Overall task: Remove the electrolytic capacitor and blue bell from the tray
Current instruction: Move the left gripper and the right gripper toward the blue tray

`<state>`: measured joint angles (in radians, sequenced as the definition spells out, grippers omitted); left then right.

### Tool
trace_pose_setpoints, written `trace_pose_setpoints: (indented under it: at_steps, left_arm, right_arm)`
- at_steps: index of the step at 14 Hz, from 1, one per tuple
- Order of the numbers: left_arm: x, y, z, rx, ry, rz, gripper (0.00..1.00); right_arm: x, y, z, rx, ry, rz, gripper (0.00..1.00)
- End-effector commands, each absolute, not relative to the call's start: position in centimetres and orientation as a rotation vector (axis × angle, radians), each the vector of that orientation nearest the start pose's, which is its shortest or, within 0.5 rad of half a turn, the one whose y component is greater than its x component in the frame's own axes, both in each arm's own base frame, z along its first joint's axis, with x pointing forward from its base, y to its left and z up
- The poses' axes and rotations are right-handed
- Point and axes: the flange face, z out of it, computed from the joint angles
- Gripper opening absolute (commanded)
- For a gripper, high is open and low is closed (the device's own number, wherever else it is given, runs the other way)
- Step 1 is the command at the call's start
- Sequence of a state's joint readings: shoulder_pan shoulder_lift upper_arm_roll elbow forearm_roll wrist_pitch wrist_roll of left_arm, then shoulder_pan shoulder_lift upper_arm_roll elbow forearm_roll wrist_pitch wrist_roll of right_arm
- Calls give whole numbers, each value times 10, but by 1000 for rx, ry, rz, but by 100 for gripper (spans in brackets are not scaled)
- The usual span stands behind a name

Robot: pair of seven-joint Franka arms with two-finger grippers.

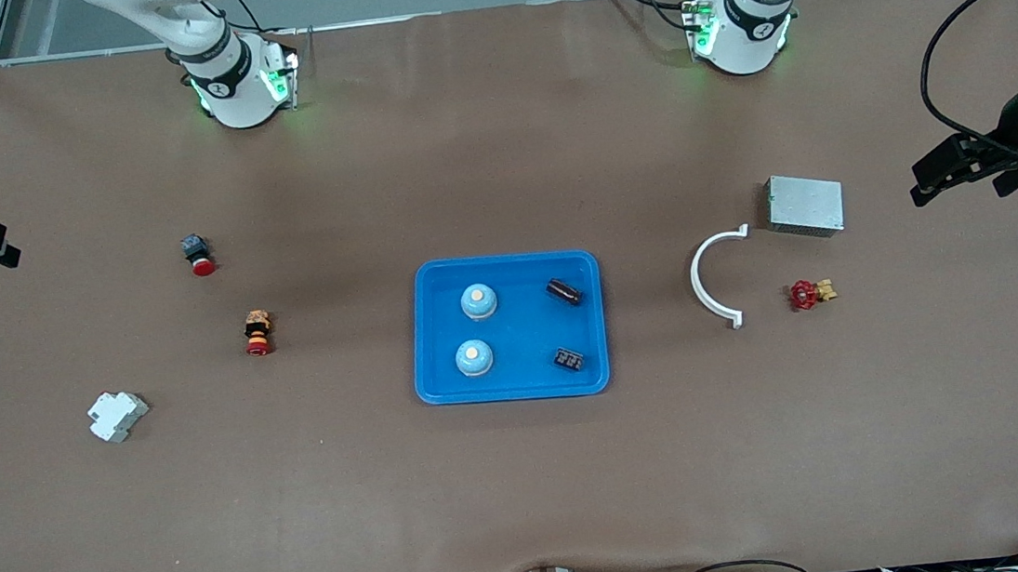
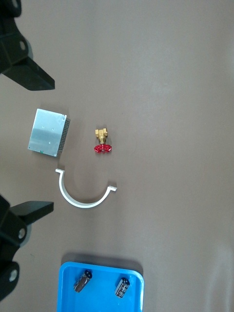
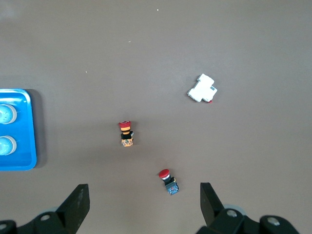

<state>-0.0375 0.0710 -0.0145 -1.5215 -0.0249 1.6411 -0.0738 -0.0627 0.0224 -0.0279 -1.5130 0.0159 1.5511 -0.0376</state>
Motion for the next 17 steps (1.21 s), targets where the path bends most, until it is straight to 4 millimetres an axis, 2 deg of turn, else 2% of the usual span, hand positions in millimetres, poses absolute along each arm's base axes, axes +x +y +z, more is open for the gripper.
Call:
trace_pose_setpoints:
  at_steps: [1, 6, 7, 11, 13, 15, 17]
  left_arm:
    - [578, -28, 621, -3157, -15, -74, 100]
    - [581, -17, 613, -3161, -67, -52, 100]
    - [582, -2, 612, -3166, -101, -50, 100]
    - [592, 0, 585, -3191, -130, 39, 100]
    - [597, -10, 574, -3192, -113, 74, 100]
    - [597, -23, 574, -3191, -155, 76, 100]
    - [597, -43, 574, -3207, -222, 85, 100]
  right_arm:
    - [548, -52, 643, -3123, 93, -45, 100]
    - [548, -54, 642, -3123, 98, -50, 100]
    - [548, -55, 641, -3123, 100, -50, 100]
    - [549, -54, 641, -3123, 98, -52, 100]
    - [547, -42, 643, -3121, 62, -45, 100]
    - [549, -17, 643, -3121, -3, -54, 100]
    - [551, -11, 650, -3120, -20, -82, 100]
